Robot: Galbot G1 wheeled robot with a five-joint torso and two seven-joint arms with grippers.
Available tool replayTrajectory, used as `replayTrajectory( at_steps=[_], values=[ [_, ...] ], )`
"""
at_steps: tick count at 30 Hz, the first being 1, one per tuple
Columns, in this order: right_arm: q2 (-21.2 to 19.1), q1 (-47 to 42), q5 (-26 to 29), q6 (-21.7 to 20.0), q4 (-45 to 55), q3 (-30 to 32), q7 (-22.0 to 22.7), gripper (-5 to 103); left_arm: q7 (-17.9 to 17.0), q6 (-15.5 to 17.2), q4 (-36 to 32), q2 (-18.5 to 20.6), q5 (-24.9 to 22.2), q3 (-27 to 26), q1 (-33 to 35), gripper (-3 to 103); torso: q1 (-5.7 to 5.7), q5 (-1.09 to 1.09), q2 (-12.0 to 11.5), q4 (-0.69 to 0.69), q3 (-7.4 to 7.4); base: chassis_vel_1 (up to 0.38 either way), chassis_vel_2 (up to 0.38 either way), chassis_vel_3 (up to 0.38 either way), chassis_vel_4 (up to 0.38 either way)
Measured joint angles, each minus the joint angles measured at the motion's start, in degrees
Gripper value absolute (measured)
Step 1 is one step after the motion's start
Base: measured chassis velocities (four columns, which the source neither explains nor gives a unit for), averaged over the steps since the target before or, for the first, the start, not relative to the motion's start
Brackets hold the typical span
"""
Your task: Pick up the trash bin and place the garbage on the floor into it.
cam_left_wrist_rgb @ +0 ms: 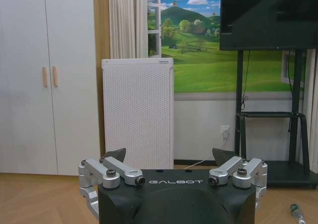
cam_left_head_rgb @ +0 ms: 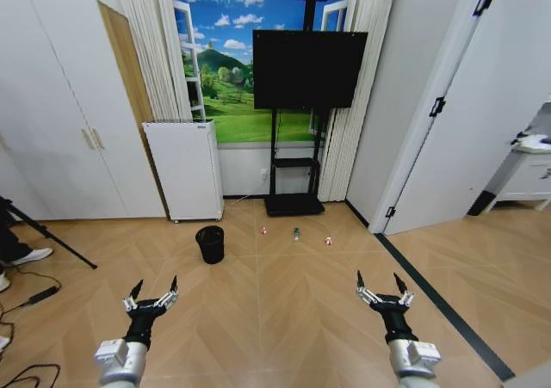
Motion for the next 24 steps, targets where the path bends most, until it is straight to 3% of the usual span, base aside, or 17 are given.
replayTrajectory(
  at_steps=[11,24],
  values=[
    [-0.4,0.1,0.3,0.0,0.1,-0.1,0.1,100,0.0,0.0,-0.4,-0.1,0.2,0.2,0.2,98,-0.01,0.0,0.0,0.0,0.0,-0.062,0.053,0.068,-0.058],
    [0.0,0.5,0.3,0.5,-0.7,-0.2,0.6,100,0.0,0.2,-0.4,-0.1,0.1,0.1,0.4,98,0.01,0.0,0.0,0.01,0.0,-0.212,0.234,0.233,-0.251]
  ],
)
